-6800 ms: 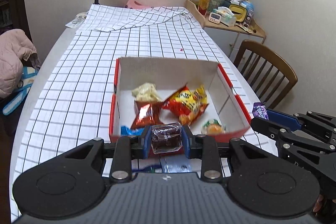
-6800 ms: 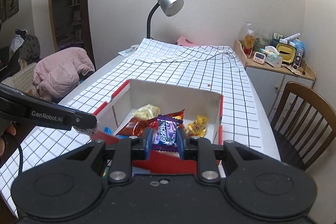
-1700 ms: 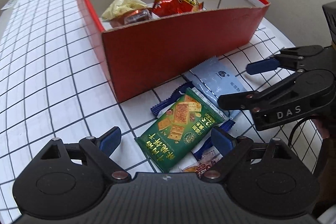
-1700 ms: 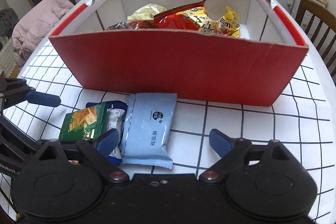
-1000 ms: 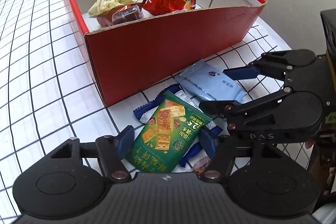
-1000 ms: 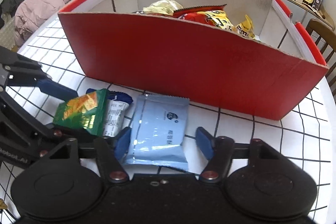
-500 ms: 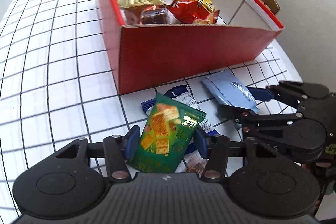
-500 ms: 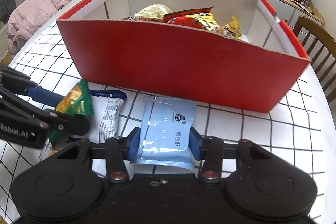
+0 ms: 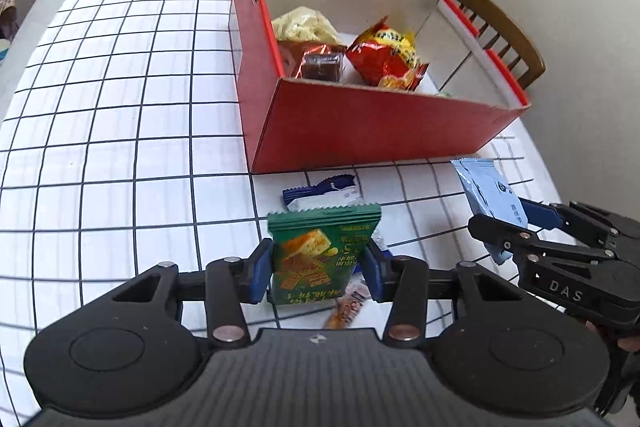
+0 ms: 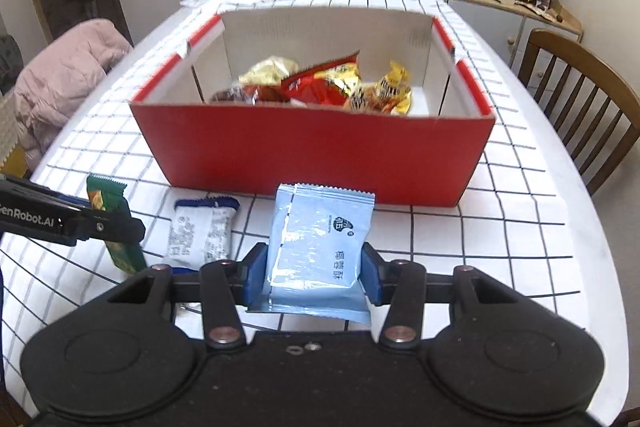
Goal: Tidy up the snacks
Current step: 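Carry green packet with left tool while right tool carries blue packet over box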
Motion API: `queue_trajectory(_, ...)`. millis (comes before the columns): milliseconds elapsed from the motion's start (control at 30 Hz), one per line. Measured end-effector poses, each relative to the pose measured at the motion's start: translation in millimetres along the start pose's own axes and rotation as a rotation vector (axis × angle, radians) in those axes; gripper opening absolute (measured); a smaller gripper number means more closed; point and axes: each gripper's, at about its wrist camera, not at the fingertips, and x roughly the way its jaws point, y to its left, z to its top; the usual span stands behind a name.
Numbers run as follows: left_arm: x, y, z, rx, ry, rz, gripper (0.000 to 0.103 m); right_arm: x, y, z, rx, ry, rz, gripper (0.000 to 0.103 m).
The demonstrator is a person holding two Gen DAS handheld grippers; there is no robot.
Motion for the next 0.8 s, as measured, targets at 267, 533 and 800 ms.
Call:
queue_trajectory(267,-24.2,-9.8,-3.0,-0.038,-0.035,0.01,0.044,-30.6,0.6,7.2,-0.016,-0.054,0.015,0.047)
queue_trajectory(533,-50.5,-27.9,10.7,-0.028,-0.086,0.021,0.044,-49.8,0.1,21.4,-0.034,-0.092,0.02,0.047)
queue_trajectory(800,-64.5,-50.6,36.9,-0.006,-0.133,0.027,0.044,-60.4,-8.2,44.8,-0.054,-0.138,0.014,0.047)
